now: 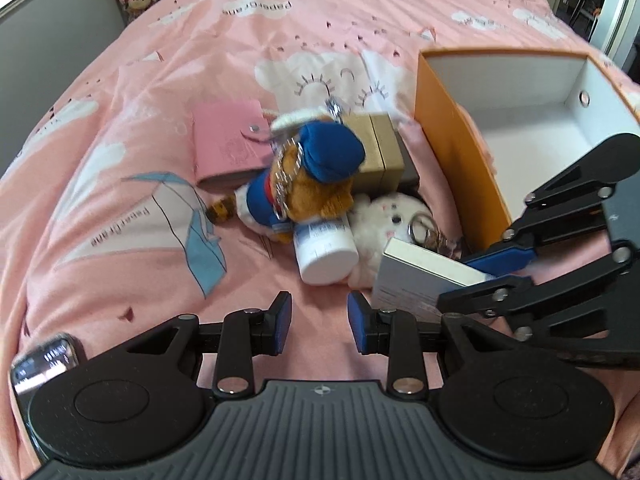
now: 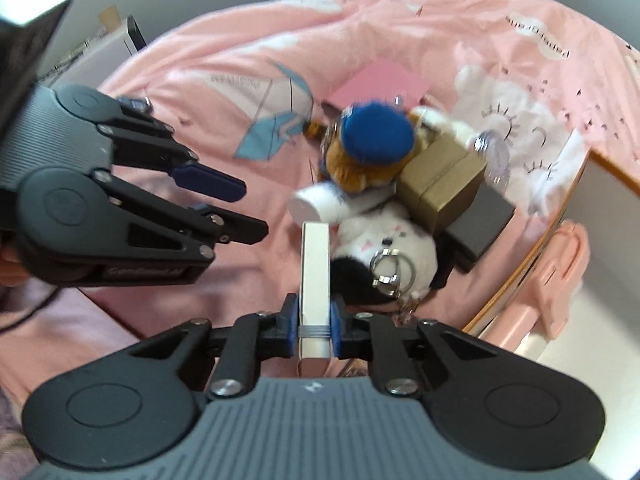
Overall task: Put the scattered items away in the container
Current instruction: 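Grasp white rectangular box with right tool, then grasp pink card wallet with left tool while right tool lifts white box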
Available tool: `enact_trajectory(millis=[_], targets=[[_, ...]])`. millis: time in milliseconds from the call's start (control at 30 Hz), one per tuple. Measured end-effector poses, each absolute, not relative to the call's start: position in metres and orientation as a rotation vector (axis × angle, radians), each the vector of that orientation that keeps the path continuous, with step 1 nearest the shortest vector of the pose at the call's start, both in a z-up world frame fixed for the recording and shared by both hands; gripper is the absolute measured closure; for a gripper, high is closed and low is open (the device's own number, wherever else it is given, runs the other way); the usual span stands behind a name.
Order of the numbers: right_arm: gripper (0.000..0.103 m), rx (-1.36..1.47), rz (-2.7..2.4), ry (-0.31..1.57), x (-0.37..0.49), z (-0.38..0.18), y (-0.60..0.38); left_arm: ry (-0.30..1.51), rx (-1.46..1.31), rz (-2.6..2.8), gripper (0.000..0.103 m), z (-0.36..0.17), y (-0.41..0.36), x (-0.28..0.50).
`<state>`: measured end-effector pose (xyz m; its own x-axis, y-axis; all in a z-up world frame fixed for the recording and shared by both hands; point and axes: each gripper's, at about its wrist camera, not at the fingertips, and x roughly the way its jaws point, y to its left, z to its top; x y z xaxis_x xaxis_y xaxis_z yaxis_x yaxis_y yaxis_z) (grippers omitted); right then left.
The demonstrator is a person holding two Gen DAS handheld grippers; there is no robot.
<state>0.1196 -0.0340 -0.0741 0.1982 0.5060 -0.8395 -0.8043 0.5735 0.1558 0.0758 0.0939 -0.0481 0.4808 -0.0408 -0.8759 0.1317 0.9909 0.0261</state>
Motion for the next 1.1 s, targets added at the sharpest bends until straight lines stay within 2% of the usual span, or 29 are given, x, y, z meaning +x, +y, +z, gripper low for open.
enact_trajectory(millis=[433,833,967,1100], targets=[[0.086,-0.282,0.795,0.848,0.172,-0.013,-0.057,1.009,0.050,-0.121,0.067,-0.016,0.143,0.148],[0.086,-0.146,0.710,0.819,0.245,-0.019,-0.059,1.197,-0.041,-0.081,0.063,-0.075,0.183,0.242],[0.086,-0.128,0.725,0.841,0.258,-0.030,-0.057,1.230,-0.090,-0.095,0.048,-0.088,0.189,0.254],[0.086,-0.094,0.736,0.866,0.271,-0.039,-0.057,1.247,-0.133,-0.114,0.043,-0.098,0.195,0.263]])
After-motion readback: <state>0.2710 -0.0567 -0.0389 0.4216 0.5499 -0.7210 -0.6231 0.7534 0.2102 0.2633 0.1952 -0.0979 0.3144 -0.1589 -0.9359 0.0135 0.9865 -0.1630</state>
